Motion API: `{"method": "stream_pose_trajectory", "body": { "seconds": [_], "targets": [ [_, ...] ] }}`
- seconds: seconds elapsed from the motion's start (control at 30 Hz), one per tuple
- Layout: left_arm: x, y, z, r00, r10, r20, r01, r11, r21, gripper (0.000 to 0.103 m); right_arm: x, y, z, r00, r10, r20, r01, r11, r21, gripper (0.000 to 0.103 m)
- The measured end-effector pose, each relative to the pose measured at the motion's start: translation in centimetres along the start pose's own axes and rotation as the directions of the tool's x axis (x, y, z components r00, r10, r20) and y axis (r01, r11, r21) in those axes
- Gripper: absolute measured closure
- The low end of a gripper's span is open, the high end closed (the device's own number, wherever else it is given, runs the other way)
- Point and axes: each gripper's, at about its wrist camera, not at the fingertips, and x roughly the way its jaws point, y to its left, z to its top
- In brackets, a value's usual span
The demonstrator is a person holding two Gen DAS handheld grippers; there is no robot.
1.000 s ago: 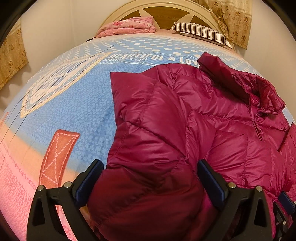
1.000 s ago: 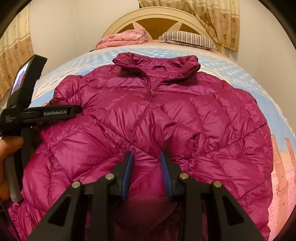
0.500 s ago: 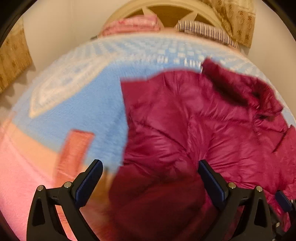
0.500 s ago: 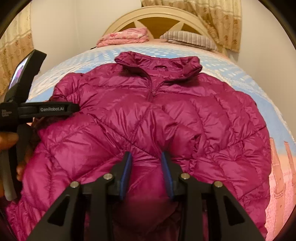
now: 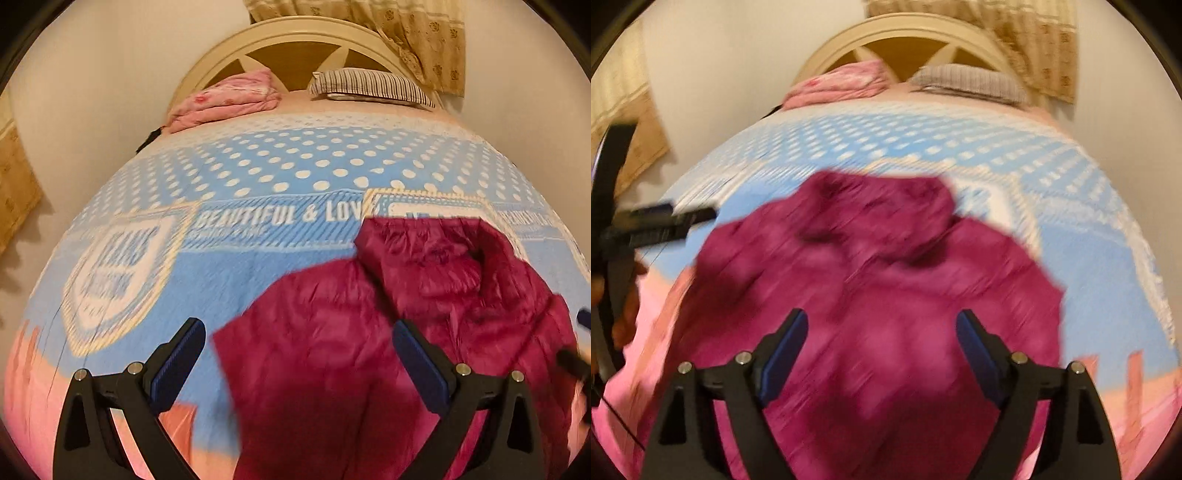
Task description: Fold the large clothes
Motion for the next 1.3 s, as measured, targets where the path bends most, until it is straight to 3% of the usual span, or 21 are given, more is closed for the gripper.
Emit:
{"method": "stream_pose_trajectory", "body": {
  "seconds": [0.2, 0.5, 0.57, 0.6, 0.63, 0.67, 0.73, 0.9, 1.3],
  "targets": [
    [5.5, -2.2, 3.7, 0.999, -0.023, -0.037, 0.023, 1.0, 0.015, 0.002, 4.9, -4.9, 6.2, 0.999, -0.04, -0.016, 0.042, 0.994, 0.102, 0.018],
    [11.4, -5.6, 4.7, 0.996, -0.035, -0.077, 0.04, 0.997, 0.067, 0.004, 12.1, -5.7, 9.6, 0.992, -0.073, -0.107, 0.078, 0.996, 0.043, 0.019],
    [11.9, -6.1, 4.4, 0.994, -0.069, -0.084, 0.075, 0.995, 0.073, 0.04, 13.6, -6.0, 9.7, 0.988, -0.081, -0.131, 0.087, 0.995, 0.043, 0.026],
    [12.2, -6.4, 4.2, 0.989, -0.103, -0.11, 0.112, 0.991, 0.08, 0.07, 14.2, -6.1, 9.7, 0.986, -0.08, -0.146, 0.086, 0.996, 0.037, 0.039],
    [12.3, -6.5, 4.0, 0.987, -0.113, -0.118, 0.123, 0.989, 0.081, 0.085, 14.7, -6.2, 9.6, 0.983, -0.079, -0.166, 0.085, 0.996, 0.028, 0.055],
    [12.0, -6.7, 3.7, 0.987, -0.115, -0.112, 0.125, 0.988, 0.09, 0.087, 15.0, -6.2, 9.4, 0.981, -0.081, -0.176, 0.086, 0.996, 0.021, 0.062],
    [10.4, -7.0, 3.3, 0.994, -0.091, -0.057, 0.098, 0.987, 0.129, 0.091, 14.3, -6.1, 9.0, 0.984, -0.095, -0.154, 0.095, 0.995, -0.007, 0.084],
    [6.0, -5.5, 2.0, 0.991, -0.13, 0.031, 0.125, 0.981, 0.146, 0.093, 11.4, -6.0, 7.4, 0.988, -0.134, -0.075, 0.13, 0.99, -0.062, 0.089],
    [7.8, -5.5, -3.3, 0.992, -0.117, -0.051, 0.125, 0.974, 0.187, 0.093, 11.0, -6.9, 1.5, 0.981, -0.178, -0.078, 0.167, 0.978, -0.124, 0.092]
  ]
}}
